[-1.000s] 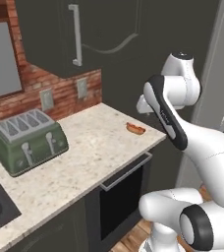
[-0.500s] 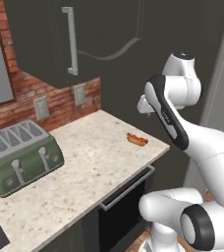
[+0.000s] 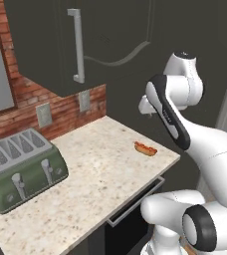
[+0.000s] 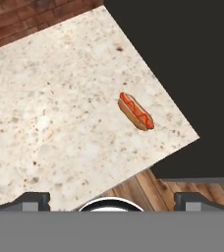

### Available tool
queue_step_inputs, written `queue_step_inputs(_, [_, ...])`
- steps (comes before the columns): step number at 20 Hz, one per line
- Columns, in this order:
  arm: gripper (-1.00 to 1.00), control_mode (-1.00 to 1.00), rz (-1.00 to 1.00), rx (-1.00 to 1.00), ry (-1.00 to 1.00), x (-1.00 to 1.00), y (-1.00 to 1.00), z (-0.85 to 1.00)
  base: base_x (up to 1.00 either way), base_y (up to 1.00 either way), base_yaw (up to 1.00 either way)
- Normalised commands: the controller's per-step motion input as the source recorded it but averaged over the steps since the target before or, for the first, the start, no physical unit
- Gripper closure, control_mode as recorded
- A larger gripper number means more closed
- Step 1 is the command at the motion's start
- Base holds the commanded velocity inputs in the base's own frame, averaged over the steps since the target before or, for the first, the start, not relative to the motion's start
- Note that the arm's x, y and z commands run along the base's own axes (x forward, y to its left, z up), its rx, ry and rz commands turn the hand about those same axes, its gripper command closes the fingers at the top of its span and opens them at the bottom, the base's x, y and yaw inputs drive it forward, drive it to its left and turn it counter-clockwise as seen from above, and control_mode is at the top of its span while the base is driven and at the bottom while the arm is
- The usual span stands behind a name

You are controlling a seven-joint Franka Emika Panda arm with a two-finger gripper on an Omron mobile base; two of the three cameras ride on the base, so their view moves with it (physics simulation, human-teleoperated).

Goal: Store the hot dog in the freezer for long-term storage. Close the freezer door after placing the cooked food.

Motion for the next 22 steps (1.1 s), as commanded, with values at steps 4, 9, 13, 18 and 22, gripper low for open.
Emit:
queue_step_inputs(4, [-1.0,-1.0,0.0,0.0,0.01,0.03,-0.11,0.0,0.02,0.0,0.0])
queue_step_inputs(9, [-1.0,-1.0,0.0,0.0,0.09,0.53,-0.27,-0.22,0.0,0.0,0.0])
queue_step_inputs(13, [-1.0,-1.0,0.0,-0.14,0.07,0.46,-0.08,-0.64,0.0,0.0,0.0])
queue_step_inputs(18, [-1.0,-1.0,-0.01,-0.39,-0.17,0.16,0.16,-0.56,0.0,0.0,0.0])
queue_step_inputs(22, [-1.0,-1.0,0.0,-0.16,-0.12,0.09,0.02,-0.26,0.0,0.0,0.0])
